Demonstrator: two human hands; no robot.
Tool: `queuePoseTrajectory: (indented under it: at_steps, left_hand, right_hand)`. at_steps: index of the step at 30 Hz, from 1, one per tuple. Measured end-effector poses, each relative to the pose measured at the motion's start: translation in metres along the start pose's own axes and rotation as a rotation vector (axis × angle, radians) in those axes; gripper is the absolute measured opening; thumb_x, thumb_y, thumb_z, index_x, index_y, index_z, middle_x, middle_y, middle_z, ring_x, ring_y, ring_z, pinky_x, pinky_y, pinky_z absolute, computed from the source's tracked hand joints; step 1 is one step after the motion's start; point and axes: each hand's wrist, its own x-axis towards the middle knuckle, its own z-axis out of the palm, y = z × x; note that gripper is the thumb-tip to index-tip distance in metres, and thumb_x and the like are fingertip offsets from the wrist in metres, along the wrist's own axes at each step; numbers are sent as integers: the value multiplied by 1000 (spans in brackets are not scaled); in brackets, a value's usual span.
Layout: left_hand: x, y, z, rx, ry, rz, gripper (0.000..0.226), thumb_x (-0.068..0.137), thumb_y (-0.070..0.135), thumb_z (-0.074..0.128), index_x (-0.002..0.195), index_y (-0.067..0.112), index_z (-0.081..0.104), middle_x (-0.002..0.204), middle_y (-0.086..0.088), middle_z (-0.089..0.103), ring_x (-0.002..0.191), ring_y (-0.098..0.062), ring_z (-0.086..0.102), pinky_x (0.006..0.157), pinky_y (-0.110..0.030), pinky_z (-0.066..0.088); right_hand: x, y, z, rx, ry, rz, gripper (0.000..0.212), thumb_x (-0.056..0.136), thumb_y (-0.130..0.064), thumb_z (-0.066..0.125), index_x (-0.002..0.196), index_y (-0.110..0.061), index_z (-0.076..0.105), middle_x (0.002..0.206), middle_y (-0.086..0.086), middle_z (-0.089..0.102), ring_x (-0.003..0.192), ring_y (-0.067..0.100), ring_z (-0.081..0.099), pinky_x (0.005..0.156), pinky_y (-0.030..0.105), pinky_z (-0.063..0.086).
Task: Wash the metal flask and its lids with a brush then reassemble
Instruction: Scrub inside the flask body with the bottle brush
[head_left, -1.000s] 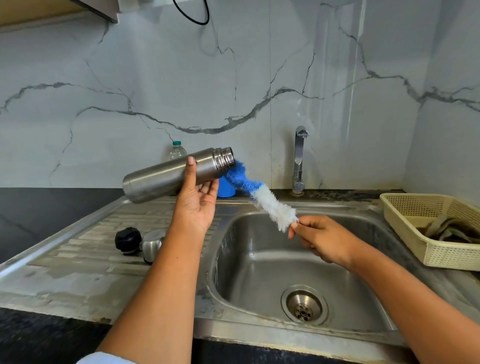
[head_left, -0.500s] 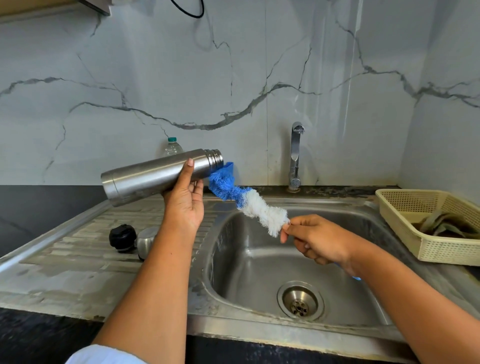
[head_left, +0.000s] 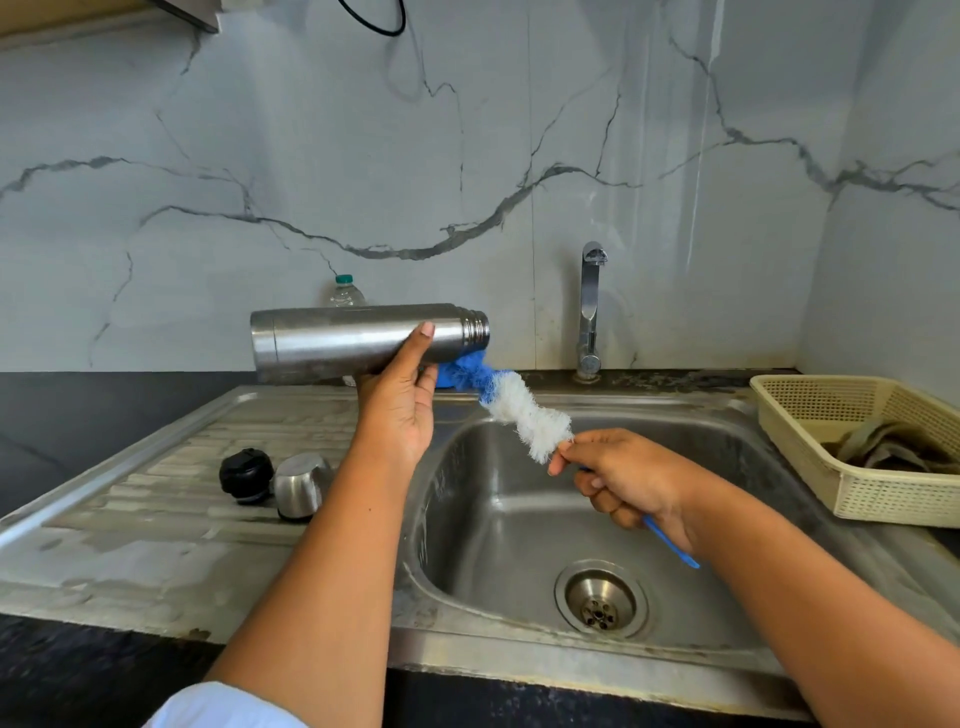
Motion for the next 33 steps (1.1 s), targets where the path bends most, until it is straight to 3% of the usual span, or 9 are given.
queuePoseTrajectory:
  at_steps: [5, 10, 14, 19, 25, 33]
  left_hand:
    - [4, 12, -2, -90, 77, 41, 63, 82, 7, 84, 136, 19, 55, 131, -4, 71, 115, -17, 71, 96, -31, 59]
    - [2, 16, -3, -121, 159, 51, 70, 80, 12, 87, 139, 22, 50, 129, -3, 71, 112, -18, 72, 88, -30, 62]
    - [2, 18, -2, -115, 194, 34, 69, 78, 17, 90, 137, 19, 54, 126, -5, 73, 108, -20, 74, 86, -33, 63]
    - [1, 22, 0, -141, 249, 37, 67, 75, 22, 92, 132, 20, 57, 123, -6, 73, 107, -21, 74, 90, -38, 62]
    - [-1, 22, -2, -133, 299, 7, 63, 73, 27, 93, 126, 21, 58, 123, -6, 70, 107, -21, 71, 91, -37, 62]
    - [-7, 12, 5, -136, 322, -56, 68, 73, 27, 94, 130, 17, 57, 119, -9, 72, 101, -24, 74, 82, -36, 65]
  right_hand:
    - [3, 7, -7, 38, 151, 3, 27, 102, -20, 47, 106, -11, 71, 62, -2, 45, 49, 9, 29, 44, 23, 20]
    - [13, 11, 0, 81, 266, -121, 27, 105, -15, 43, 104, -10, 69, 70, 4, 56, 56, 12, 41, 51, 27, 32]
    - [13, 14, 8, 19, 264, -289, 13, 102, -19, 59, 101, -15, 72, 72, -1, 61, 64, 8, 51, 61, 29, 43]
    - [16, 17, 12, 13, 228, -413, 16, 102, -30, 60, 94, -27, 74, 65, -8, 54, 58, 8, 43, 58, 29, 36]
    - [17, 19, 12, -100, 194, -386, 27, 105, -32, 54, 87, -32, 75, 59, -10, 46, 53, 7, 39, 51, 22, 34]
    - [19, 17, 12, -234, 285, -295, 20, 104, -33, 57, 96, -34, 75, 55, -11, 49, 43, 1, 38, 48, 17, 35]
